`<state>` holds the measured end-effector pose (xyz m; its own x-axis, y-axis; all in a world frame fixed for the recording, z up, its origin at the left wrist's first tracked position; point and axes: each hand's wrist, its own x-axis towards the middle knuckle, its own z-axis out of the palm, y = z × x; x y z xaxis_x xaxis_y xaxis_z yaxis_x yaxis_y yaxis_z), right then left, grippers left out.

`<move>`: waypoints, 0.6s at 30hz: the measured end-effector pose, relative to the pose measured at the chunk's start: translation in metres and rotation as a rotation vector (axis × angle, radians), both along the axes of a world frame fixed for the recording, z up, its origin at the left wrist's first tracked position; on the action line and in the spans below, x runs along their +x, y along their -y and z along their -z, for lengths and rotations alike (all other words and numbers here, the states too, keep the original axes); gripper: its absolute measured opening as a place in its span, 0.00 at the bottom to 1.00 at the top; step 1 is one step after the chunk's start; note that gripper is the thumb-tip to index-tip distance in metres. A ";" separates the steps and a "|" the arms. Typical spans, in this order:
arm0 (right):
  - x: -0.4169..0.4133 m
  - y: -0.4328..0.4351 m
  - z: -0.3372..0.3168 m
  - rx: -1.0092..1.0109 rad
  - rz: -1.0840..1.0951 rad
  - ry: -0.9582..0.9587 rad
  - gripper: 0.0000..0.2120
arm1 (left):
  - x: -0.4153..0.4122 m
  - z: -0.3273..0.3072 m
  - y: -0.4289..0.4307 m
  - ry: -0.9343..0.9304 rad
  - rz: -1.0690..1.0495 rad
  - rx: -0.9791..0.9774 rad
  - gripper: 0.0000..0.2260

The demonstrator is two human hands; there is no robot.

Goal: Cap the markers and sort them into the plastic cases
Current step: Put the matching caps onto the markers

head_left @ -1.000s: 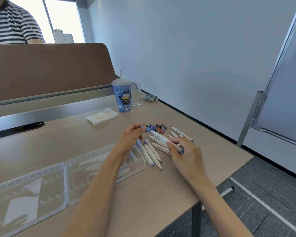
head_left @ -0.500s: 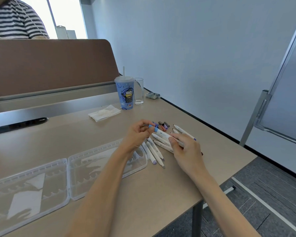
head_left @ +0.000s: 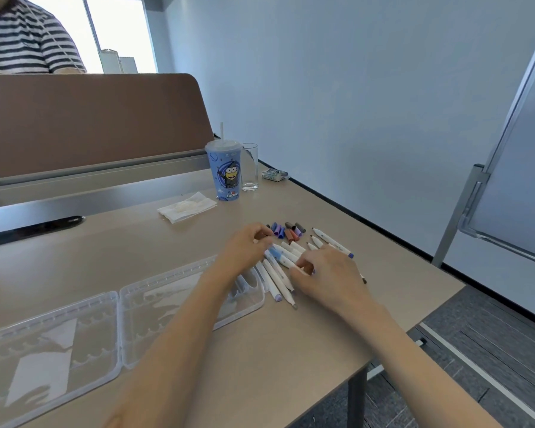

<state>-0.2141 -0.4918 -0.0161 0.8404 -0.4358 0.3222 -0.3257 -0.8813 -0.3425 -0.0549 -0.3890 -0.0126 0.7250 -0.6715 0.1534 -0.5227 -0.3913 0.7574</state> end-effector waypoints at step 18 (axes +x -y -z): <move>0.032 0.037 0.004 0.053 0.058 0.098 0.10 | 0.071 0.005 0.047 0.265 -0.144 0.387 0.10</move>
<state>-0.1817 -0.5286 -0.0197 0.7790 -0.5009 0.3772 -0.3377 -0.8419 -0.4208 0.0158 -0.4355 -0.0180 0.7843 -0.6116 0.1041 -0.5978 -0.7000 0.3907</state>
